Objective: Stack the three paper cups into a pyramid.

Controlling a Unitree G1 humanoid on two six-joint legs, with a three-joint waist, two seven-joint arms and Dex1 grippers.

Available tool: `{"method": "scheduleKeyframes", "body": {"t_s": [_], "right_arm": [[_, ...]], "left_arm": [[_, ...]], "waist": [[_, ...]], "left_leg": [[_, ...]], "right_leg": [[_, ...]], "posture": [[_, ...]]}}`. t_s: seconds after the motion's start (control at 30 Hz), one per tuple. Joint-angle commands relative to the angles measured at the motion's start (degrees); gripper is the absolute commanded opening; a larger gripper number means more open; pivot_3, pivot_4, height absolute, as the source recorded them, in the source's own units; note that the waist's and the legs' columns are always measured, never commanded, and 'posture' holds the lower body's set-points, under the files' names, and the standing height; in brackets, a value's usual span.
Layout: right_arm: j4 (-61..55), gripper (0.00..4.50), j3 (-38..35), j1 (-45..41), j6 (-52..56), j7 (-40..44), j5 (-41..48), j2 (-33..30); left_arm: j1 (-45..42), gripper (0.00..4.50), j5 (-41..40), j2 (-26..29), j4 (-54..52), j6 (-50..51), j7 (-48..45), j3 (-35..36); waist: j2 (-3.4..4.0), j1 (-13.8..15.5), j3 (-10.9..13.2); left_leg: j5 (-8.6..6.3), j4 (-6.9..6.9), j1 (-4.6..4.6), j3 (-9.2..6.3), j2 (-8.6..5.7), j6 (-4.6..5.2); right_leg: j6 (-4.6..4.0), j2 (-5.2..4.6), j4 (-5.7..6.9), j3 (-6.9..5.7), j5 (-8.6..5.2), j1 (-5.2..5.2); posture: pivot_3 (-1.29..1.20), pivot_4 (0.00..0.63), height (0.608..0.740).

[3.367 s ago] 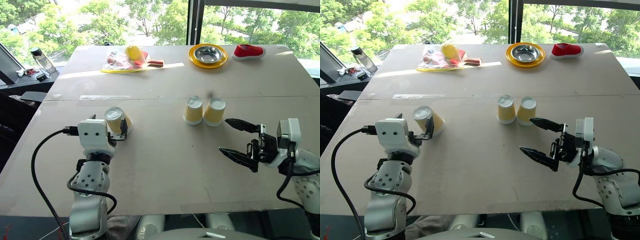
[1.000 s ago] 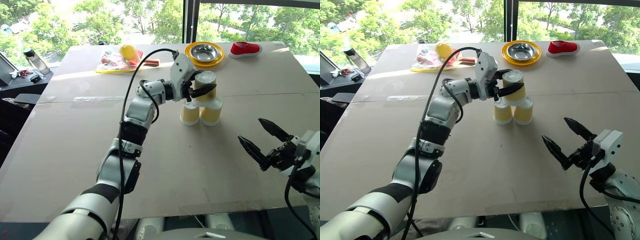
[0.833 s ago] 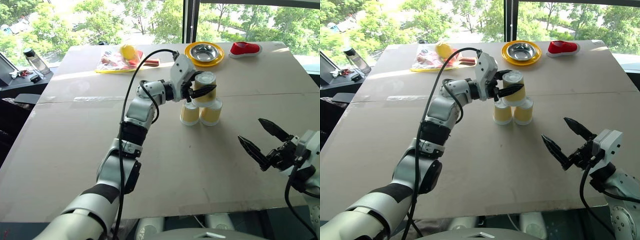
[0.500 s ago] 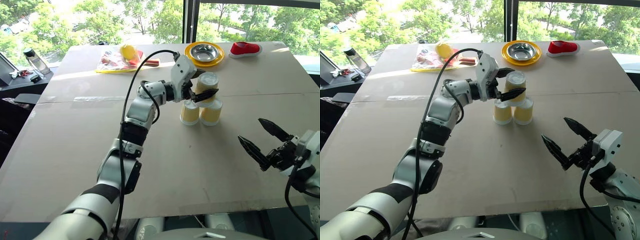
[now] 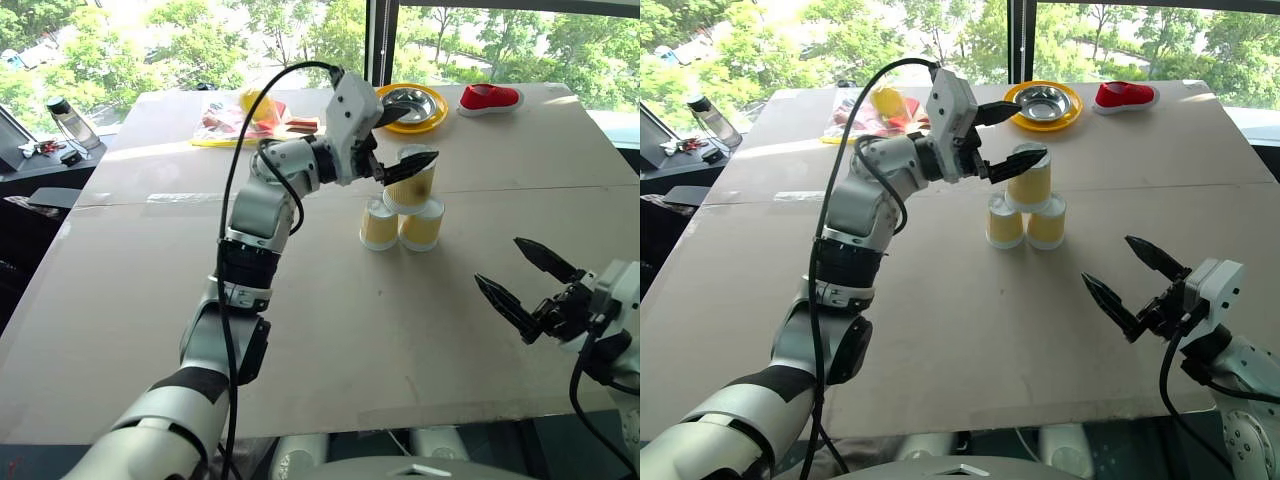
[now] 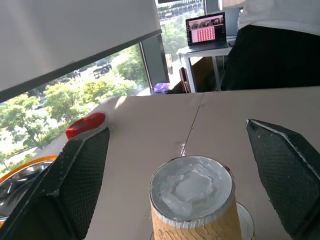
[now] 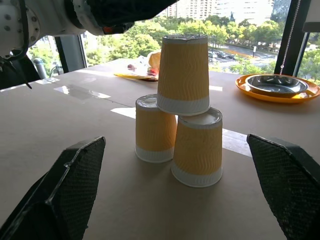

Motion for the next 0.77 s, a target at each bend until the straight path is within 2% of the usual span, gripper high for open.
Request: {"method": "scheduleKeyframes", "body": {"t_s": [0.03,0.13,0.2,0.3,0.37,0.5,0.63,0.77], "right_arm": [[2.2,4.5,-0.1,-0.8,-2.3,3.2,-0.5,-0.5],[5.8,4.5,0.6,-1.6,-3.6,6.0,-0.9,-0.3],[7.7,4.5,1.0,-2.2,-4.4,7.6,-1.3,-0.5],[10.2,4.5,1.9,-2.4,-5.2,10.1,-2.5,-1.3],[11.6,4.5,2.3,-2.6,-5.6,11.1,-3.0,-1.3],[15.7,4.5,3.8,-3.1,-6.9,13.5,-4.5,-1.0],[18.5,4.5,4.2,-3.7,-8.4,15.2,-5.1,-0.8],[20.4,4.5,3.9,-4.2,-9.6,16.3,-5.5,-0.9]], "left_arm": [[4.6,4.46,-8.8,2.7,-14.8,9.0,3.7,6.9],[19.3,4.46,-10.0,9.4,-25.5,16.2,5.3,9.3],[29.0,4.46,-9.7,13.4,-31.5,17.2,6.3,11.5],[42.7,4.46,-9.2,17.5,-39.1,18.0,7.4,14.3],[48.8,4.46,-9.8,18.2,-42.2,18.3,8.5,15.5],[62.7,4.46,-7.4,16.7,-46.8,16.1,10.9,12.9],[69.9,4.46,-3.1,13.5,-43.9,9.8,13.6,9.4],[72.5,4.46,0.8,12.8,-41.4,4.1,14.0,6.6]], "waist": [[0.07,-0.3,0.0],[0.29,-0.4,-0.2],[0.37,-0.9,-0.2],[0.02,-0.6,0.0],[0.01,0.1,0.0],[0.05,0.7,0.0],[0.05,0.7,0.0],[0.08,0.6,0.0]], "left_leg": [[0.0,0.0,0.02,0.03,0.03,0.0],[0.08,-0.07,0.15,0.1,0.12,-0.13],[0.06,-0.18,0.33,0.28,0.17,-0.1],[0.0,-0.12,0.25,0.25,0.31,0.01],[-0.01,-0.06,0.27,0.32,0.3,0.01],[-0.02,-0.05,0.38,0.4,0.15,0.02],[-0.02,-0.06,0.42,0.37,0.14,0.02],[-0.02,-0.08,0.53,0.38,0.15,0.02]], "right_leg": [[0.0,0.0,0.0,0.03,0.0,0.0],[-0.01,0.01,0.05,0.12,-0.01,0.01],[-0.02,0.04,0.1,0.32,-0.01,0.01],[-0.03,0.04,0.18,0.28,0.0,-0.04],[-0.04,-0.08,0.14,0.31,0.0,0.02],[-0.04,-0.27,0.09,0.35,0.0,0.14],[-0.05,-0.29,0.05,0.31,0.0,0.21],[-0.07,-0.25,0.08,0.32,0.0,0.27]], "posture": [[0.0,0.15,0.74],[0.0,0.15,0.74],[0.0,0.15,0.74],[0.0,0.15,0.74],[0.0,0.15,0.74],[0.0,0.15,0.74],[0.0,0.15,0.74],[0.0,0.15,0.74]]}}
